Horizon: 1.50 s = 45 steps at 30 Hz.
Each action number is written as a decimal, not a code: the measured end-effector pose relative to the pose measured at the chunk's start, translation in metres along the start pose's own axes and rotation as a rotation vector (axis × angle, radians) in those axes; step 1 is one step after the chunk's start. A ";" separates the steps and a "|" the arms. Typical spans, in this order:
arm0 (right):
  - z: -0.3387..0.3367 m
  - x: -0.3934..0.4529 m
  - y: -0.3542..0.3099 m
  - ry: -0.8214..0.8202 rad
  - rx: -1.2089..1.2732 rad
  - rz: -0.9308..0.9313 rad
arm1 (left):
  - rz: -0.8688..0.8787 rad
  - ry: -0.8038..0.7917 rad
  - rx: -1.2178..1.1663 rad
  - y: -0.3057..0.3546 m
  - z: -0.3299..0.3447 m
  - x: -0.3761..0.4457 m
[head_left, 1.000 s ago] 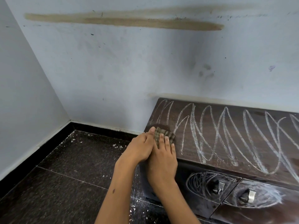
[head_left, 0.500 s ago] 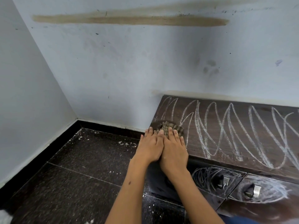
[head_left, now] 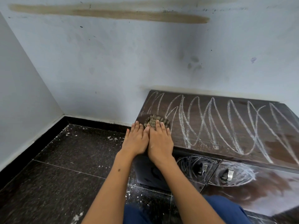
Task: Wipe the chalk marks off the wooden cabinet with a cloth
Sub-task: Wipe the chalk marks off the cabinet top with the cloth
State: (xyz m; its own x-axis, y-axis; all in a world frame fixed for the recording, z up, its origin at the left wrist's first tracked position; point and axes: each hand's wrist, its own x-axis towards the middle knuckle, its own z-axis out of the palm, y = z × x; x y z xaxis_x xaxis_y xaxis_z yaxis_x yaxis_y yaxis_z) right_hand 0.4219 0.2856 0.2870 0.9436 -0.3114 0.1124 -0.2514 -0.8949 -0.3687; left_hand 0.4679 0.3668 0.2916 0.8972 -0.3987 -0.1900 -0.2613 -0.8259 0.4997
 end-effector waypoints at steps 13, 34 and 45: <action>0.005 0.008 -0.011 0.016 0.007 0.006 | 0.058 0.014 -0.301 0.000 -0.020 -0.018; 0.016 0.003 -0.026 0.047 0.000 -0.016 | 0.006 0.169 -0.152 -0.010 -0.039 -0.005; 0.021 0.062 -0.032 0.019 0.017 0.060 | 0.044 0.225 -0.374 -0.005 -0.042 0.000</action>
State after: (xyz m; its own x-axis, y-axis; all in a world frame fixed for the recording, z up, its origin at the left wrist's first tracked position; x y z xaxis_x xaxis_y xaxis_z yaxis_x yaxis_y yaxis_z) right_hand 0.4929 0.3014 0.2865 0.9227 -0.3704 0.1070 -0.3034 -0.8688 -0.3913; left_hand 0.4841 0.3877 0.3250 0.9541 -0.2994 0.0069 -0.1915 -0.5923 0.7827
